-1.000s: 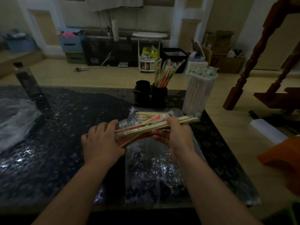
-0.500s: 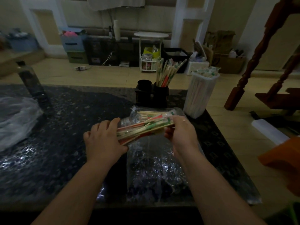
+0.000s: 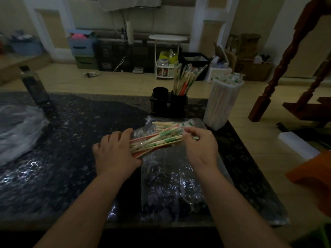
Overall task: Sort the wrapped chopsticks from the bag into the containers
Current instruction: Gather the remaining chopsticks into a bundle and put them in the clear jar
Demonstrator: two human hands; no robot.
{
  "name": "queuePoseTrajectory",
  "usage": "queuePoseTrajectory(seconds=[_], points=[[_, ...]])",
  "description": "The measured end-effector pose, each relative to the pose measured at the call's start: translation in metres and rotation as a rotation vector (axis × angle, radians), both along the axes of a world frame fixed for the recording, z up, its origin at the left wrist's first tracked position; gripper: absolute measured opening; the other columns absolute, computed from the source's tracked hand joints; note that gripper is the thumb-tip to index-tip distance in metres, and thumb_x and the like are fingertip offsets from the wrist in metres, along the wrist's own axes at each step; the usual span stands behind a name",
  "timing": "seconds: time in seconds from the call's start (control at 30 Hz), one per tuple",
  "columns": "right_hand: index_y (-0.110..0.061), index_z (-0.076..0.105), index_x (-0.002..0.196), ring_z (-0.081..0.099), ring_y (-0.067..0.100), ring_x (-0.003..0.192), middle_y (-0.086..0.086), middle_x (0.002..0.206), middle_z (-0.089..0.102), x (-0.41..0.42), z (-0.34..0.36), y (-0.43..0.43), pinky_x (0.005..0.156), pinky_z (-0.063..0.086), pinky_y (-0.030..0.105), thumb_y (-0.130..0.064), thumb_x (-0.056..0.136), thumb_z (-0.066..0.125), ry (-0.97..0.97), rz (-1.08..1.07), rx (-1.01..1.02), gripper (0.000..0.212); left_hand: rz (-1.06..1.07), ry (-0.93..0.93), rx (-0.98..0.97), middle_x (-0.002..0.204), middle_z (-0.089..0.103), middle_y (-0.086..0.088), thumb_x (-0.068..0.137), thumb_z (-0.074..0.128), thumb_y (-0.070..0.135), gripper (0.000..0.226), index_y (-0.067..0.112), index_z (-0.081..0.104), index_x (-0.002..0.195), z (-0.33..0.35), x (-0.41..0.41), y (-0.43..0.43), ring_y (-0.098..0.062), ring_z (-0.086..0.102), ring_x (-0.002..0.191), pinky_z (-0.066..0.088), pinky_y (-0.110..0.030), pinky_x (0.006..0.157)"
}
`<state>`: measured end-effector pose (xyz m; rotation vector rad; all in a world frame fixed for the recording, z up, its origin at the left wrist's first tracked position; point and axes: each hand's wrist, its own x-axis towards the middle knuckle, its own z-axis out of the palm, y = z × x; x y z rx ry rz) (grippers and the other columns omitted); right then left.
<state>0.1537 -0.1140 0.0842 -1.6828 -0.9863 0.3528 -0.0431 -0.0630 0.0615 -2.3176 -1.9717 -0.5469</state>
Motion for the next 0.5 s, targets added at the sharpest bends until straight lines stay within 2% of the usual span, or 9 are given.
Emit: queuePoseTrajectory(seconds=[0.13,0.2,0.33,0.43,0.5], points=[[-0.019,0.062,0.131,0.056,0.014,0.103,-0.001,0.118,0.048,0.0013,0.0038,-0.0009,0.091,0.047,0.026,-0.021,0.098,0.058,-0.075,-0.015,-0.002,0.033,0.002,-0.003,0.003,0.136,0.046,0.002,0.063,0.076,0.057,0.095,0.036,0.031,0.145,0.0013,-0.0013,-0.0001,-0.025,0.041,0.124,0.031,-0.045,0.098],[-0.018,0.06,0.133,0.056,0.014,0.105,0.0,0.12,0.051,0.0004,0.0031,-0.0002,0.09,0.043,0.022,-0.018,0.099,0.055,-0.094,0.012,-0.017,0.034,-0.002,0.001,0.004,0.136,0.046,0.002,0.064,0.075,0.057,0.095,0.037,0.03,0.145,0.0016,-0.0011,-0.0001,-0.025,0.041,0.124,0.031,-0.045,0.098],[-0.018,0.065,0.128,0.053,0.012,0.106,-0.004,0.113,0.051,-0.0018,0.0006,-0.0009,0.088,0.031,0.009,-0.014,0.1,0.054,-0.191,0.09,-0.077,0.031,-0.013,0.011,-0.002,0.136,0.045,0.002,0.065,0.074,0.057,0.095,0.037,0.029,0.146,0.0017,0.0007,-0.001,-0.024,0.04,0.124,0.031,-0.044,0.098],[-0.02,0.069,0.121,0.054,0.008,0.098,-0.009,0.108,0.051,-0.003,-0.0002,-0.001,0.087,0.037,0.01,-0.014,0.098,0.058,-0.2,0.107,-0.06,0.026,-0.014,0.011,-0.002,0.137,0.045,0.002,0.065,0.075,0.056,0.095,0.037,0.029,0.146,0.0016,0.0015,-0.0012,-0.024,0.04,0.124,0.031,-0.044,0.098],[-0.02,0.069,0.119,0.056,0.006,0.093,-0.009,0.109,0.052,-0.0023,0.0001,-0.0007,0.076,0.039,0.005,-0.015,0.096,0.06,-0.169,0.097,-0.028,0.024,-0.005,0.007,-0.006,0.138,0.045,0.002,0.065,0.075,0.057,0.095,0.037,0.029,0.146,0.0021,0.001,-0.0008,-0.024,0.04,0.124,0.031,-0.044,0.099]])
